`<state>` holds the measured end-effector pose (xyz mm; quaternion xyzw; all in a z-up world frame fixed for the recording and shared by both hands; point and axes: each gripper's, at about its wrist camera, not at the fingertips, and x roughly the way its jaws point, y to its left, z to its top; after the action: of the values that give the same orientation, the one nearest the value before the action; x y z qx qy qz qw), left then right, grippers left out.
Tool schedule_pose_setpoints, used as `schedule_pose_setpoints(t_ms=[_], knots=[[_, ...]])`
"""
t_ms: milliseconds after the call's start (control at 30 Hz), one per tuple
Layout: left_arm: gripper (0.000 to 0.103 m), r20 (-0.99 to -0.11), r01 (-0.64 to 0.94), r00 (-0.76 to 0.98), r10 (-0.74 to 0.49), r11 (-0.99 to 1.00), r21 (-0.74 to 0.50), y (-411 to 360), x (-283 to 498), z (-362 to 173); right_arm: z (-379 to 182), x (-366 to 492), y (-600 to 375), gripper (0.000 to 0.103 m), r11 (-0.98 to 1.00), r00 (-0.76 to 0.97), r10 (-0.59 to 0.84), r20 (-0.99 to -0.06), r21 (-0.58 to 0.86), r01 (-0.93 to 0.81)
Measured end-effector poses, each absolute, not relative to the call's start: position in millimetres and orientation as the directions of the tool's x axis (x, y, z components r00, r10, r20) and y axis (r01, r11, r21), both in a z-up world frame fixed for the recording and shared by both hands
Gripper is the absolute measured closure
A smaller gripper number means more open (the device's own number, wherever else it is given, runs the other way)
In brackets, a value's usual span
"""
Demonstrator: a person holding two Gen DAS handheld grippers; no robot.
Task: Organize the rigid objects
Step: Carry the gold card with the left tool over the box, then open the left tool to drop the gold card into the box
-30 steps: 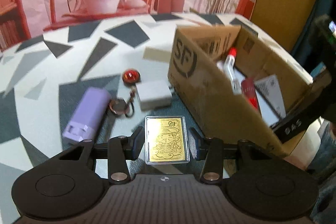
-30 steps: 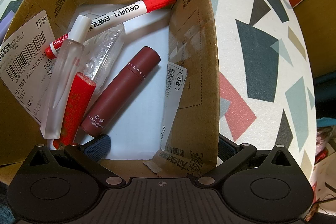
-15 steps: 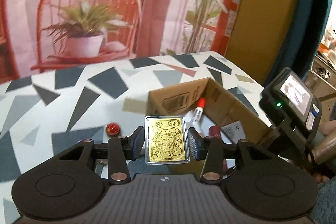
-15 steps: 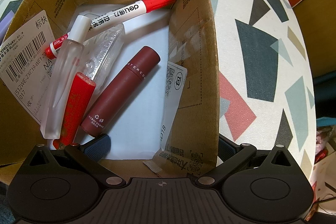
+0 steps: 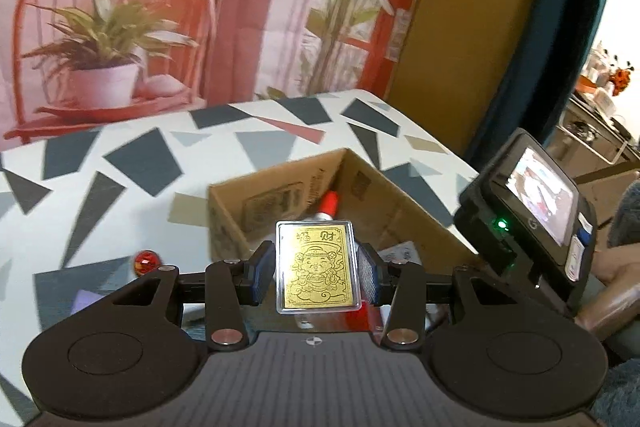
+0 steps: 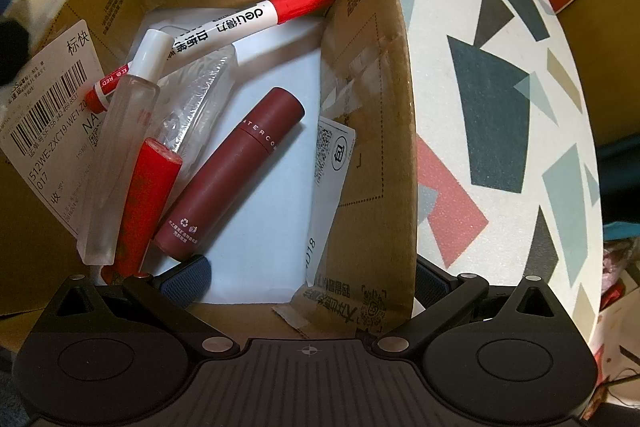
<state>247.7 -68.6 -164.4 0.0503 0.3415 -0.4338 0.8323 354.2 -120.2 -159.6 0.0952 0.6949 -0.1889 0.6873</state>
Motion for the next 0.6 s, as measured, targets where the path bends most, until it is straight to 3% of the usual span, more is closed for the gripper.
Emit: schedule_pose_setpoints(t_ms=[100, 167, 600], knots=[[0.059, -0.619, 0.766, 0.371, -0.692, 0.605, -0.218, -73.0, 247.6, -169.0, -159.6, 354.3, -120.1, 0.000, 0.910, -0.038, -0.128, -0.991, -0.132, 0.392], [0.081, -0.625, 0.770, 0.349, -0.699, 0.594, -0.234, -75.0, 250.2, -171.8, -159.6, 354.3, -120.0, 0.000, 0.910, -0.038, -0.128, -0.991, -0.133, 0.392], [0.081, -0.624, 0.761, 0.357, -0.694, 0.604, -0.236, -73.2, 251.4, -171.1, -160.2, 354.4, -121.4, 0.000, 0.911, -0.039, -0.127, -0.991, -0.132, 0.392]])
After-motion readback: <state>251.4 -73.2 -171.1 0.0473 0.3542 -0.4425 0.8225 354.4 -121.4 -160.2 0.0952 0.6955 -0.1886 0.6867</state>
